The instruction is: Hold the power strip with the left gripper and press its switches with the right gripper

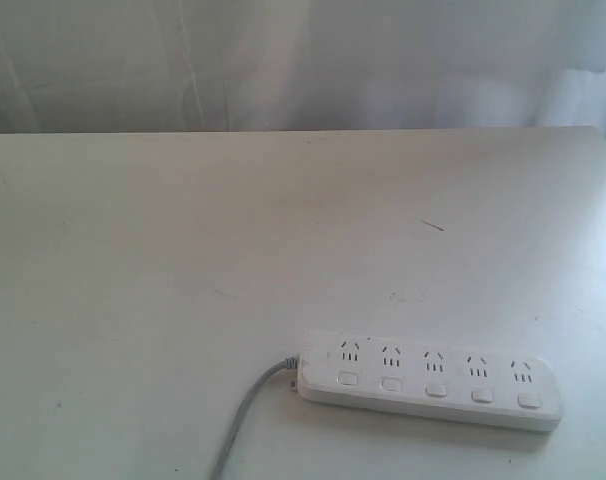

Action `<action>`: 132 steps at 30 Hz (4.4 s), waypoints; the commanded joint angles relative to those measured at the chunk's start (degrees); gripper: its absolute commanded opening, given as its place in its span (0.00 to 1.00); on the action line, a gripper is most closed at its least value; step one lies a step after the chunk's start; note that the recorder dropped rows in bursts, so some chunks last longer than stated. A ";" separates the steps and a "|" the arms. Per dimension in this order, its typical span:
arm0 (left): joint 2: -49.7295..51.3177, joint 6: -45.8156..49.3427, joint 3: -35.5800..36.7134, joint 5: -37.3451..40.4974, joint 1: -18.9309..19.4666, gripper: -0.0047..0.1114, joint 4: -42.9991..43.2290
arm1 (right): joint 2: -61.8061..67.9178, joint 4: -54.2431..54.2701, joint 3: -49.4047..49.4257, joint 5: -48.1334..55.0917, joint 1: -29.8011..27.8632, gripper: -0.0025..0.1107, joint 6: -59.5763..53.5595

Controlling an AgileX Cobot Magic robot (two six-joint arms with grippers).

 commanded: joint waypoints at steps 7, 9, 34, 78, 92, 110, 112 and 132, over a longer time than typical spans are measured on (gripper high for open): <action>7.71 2.73 -3.76 9.87 0.18 0.04 0.47 | -0.35 0.10 0.25 -0.52 -0.07 0.02 0.00; 9.23 2.73 -3.76 8.29 0.18 0.04 0.47 | -0.35 0.10 0.25 -0.52 -0.07 0.02 0.00; 0.10 -11.65 3.27 4.64 0.18 0.04 0.47 | -0.35 0.10 0.25 -0.52 -0.07 0.02 0.00; -38.06 6.20 29.63 10.82 0.18 0.04 -11.72 | -0.35 0.10 0.25 -0.52 -0.07 0.02 0.00; -38.06 -17.18 29.63 16.66 0.18 0.04 -9.45 | -0.35 0.10 0.25 -0.52 -0.07 0.02 0.00; -23.19 52.28 31.30 28.79 0.18 0.04 -59.39 | -0.35 0.10 0.25 -0.52 -0.07 0.02 0.00; -19.74 56.00 31.30 30.75 -0.44 0.04 -64.18 | -0.35 0.10 0.25 -0.52 -0.07 0.02 0.00; 13.72 117.39 9.28 69.78 -41.63 0.04 -97.96 | -0.35 0.10 0.25 -0.52 -0.07 0.02 0.00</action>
